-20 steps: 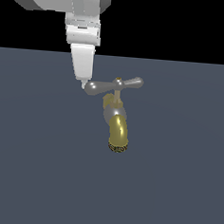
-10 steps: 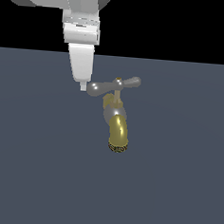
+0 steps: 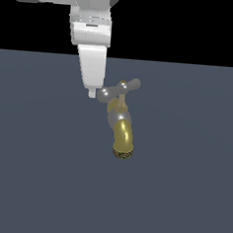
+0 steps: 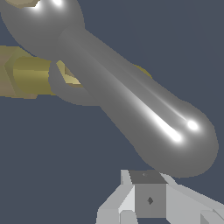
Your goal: Turn on the faucet by rotating a designated handle.
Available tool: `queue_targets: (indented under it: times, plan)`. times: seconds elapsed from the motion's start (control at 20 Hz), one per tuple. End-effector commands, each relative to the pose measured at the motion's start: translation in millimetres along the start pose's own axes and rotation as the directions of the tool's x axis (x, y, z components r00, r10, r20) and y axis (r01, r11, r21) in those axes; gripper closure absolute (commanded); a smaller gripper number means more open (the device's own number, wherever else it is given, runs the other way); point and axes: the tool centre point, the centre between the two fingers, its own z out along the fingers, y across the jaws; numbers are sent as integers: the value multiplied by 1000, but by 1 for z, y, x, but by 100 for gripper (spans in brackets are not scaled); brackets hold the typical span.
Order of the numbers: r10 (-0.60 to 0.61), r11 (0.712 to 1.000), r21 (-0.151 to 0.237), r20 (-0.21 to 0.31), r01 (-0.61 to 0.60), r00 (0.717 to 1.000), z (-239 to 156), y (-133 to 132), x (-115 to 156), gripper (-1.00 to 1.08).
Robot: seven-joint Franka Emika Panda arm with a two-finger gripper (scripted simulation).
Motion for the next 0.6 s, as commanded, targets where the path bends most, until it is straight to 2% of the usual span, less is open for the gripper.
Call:
queue_targets:
  times: [0.0,0.55]
  plan:
    - [27,1000,-4,-3,-27,1000,0,11,20,108]
    - [28,1000,-6,-3,-28,1000,0,42,42,108]
